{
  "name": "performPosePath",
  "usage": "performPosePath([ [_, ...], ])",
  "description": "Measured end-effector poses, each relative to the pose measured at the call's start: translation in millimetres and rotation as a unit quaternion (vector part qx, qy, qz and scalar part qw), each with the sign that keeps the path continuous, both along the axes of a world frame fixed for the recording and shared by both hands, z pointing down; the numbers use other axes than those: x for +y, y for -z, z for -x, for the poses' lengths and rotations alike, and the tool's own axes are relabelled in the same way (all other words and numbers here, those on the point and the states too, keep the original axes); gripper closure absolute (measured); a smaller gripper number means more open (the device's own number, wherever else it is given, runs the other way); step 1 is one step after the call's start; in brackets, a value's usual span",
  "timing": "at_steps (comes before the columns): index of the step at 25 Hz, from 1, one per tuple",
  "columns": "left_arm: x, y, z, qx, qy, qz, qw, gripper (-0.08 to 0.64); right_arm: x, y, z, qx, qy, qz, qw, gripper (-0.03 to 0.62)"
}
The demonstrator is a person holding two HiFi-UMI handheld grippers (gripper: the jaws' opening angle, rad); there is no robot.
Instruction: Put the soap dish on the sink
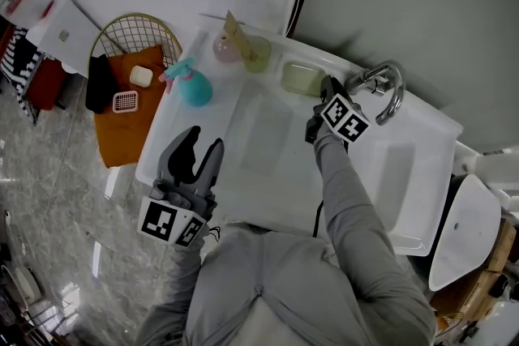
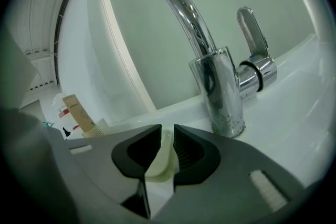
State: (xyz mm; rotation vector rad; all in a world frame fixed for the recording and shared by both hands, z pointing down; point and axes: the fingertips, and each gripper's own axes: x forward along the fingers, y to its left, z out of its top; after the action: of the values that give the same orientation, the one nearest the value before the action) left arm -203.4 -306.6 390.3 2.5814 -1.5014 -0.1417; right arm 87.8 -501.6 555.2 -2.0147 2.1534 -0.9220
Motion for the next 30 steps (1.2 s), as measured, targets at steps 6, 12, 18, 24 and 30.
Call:
performPosePath([
  [6, -2, 2, -6, 0.0, -0.008, -0.004, 1.0, 0.359, 3, 20, 2, 0.004, 0.015, -0.027, 1.0, 0.517],
  [12, -2, 5, -15, 0.0, -0.016, -0.01, 0.9998, 0.359, 17, 46, 18, 0.02, 0.059, -0.053, 0.997, 0.517],
  [18, 0, 9, -23, 0.001, -0.021, -0.016, 0.9996, 0.358, 39, 65, 42, 0.028, 0.102, -0.075, 0.991, 0.517],
  [24, 5, 11, -26, 0.002, -0.02, -0.019, 0.9996, 0.359, 68, 87, 66, 0.025, 0.144, -0.102, 0.984, 0.515],
  [30, 13, 14, -33, 0.002, -0.022, -0.022, 0.9995, 0.359, 97, 112, 80, 0.018, 0.172, -0.134, 0.976, 0.515],
])
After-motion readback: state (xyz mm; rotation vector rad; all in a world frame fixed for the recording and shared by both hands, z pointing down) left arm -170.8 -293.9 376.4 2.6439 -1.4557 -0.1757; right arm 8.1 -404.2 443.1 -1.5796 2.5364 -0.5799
